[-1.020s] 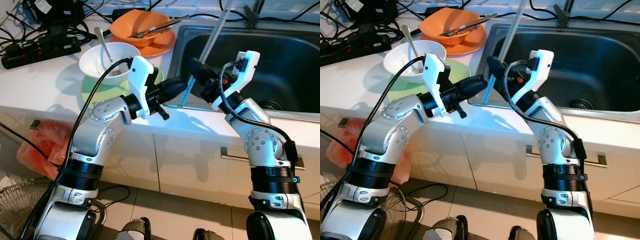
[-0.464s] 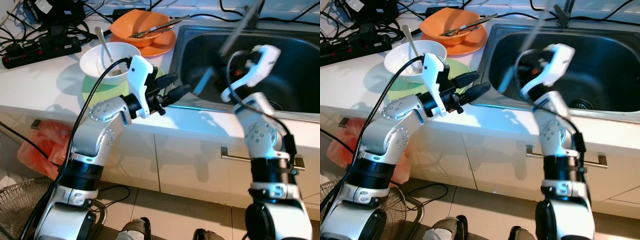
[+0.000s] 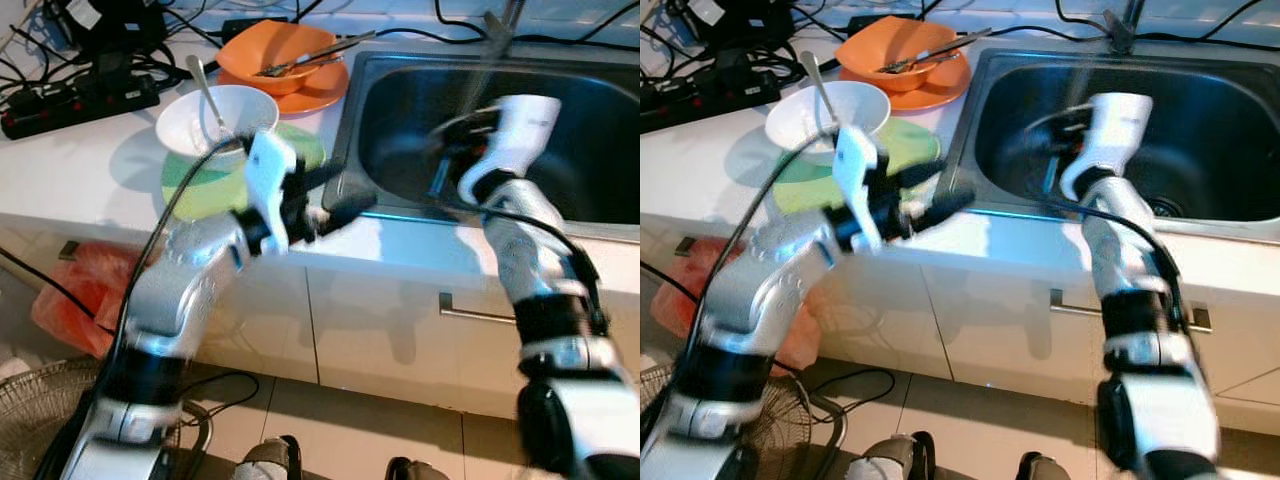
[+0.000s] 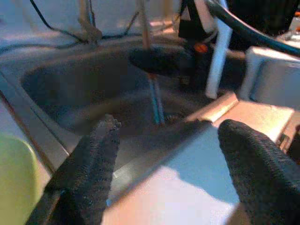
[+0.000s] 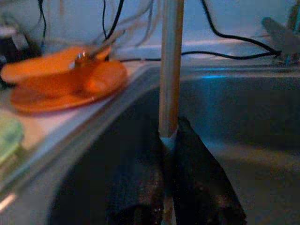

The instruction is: Kitchen organization

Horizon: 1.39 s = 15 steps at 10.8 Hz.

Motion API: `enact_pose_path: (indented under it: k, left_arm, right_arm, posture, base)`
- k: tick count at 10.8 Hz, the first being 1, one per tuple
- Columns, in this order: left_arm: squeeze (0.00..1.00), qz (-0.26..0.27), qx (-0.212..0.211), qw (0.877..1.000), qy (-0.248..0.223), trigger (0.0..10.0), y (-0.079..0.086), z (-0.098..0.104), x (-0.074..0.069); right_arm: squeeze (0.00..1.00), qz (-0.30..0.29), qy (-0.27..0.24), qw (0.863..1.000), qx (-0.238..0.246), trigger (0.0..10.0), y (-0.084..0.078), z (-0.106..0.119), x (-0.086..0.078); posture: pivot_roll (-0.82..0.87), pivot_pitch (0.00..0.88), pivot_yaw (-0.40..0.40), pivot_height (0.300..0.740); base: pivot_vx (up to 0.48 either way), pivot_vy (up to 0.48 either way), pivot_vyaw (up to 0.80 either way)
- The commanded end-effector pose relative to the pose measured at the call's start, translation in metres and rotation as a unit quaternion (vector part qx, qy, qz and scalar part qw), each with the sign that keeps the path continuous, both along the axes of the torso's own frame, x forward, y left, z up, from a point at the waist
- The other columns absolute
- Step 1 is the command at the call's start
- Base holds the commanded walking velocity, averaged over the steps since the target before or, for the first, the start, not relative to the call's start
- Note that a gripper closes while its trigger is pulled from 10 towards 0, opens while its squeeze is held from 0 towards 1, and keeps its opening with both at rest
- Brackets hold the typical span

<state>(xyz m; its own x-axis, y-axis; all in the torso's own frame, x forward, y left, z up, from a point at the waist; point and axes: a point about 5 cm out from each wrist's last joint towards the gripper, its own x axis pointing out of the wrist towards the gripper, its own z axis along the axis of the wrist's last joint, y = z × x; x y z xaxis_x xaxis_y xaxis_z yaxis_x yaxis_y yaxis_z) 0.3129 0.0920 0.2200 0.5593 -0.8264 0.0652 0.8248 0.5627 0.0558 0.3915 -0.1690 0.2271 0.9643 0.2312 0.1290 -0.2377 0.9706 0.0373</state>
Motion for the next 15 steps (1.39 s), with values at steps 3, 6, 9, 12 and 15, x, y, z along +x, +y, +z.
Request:
enact_pose_path:
  k: [3,6,9,12,15]
  left_arm:
    - [1.00,0.003,0.018,1.000,0.002,10.0,0.003,-0.003,-0.008]
    - [0.96,0.012,0.030,0.999,-0.005,10.0,0.001,-0.003,-0.007]
    - [0.96,0.014,0.031,0.999,-0.005,10.0,0.001,-0.002,-0.008]
    - [0.00,0.016,0.029,0.999,0.000,10.0,0.003,-0.003,-0.009]
    - [0.00,0.025,0.030,0.999,0.001,10.0,0.004,-0.003,-0.008]
  right_arm:
    - [0.00,0.023,0.047,0.988,-0.148,0.0,-0.006,-0.007,0.014]
    - [0.00,0.058,0.077,0.969,-0.226,0.0,-0.011,-0.019,0.016]
    - [0.00,0.053,0.083,0.966,-0.239,0.0,-0.016,-0.020,0.018]
    - [0.00,-0.012,0.090,0.941,-0.326,10.0,-0.042,-0.019,0.018]
    - [1.00,-0.033,0.105,0.941,-0.320,10.0,-0.052,-0.019,0.017]
  posture:
    - [0.15,0.136,0.069,0.740]
    - [0.15,0.141,0.068,0.740]
    - [0.15,0.141,0.068,0.740]
    - [0.16,0.154,0.076,0.740]
    - [0.16,0.156,0.076,0.740]
  base:
    - [0.000,0.000,0.00]
    - [0.000,0.000,0.00]
    - [0.000,0.000,0.00]
    - [0.000,0.000,0.00]
    - [0.000,0.000,0.00]
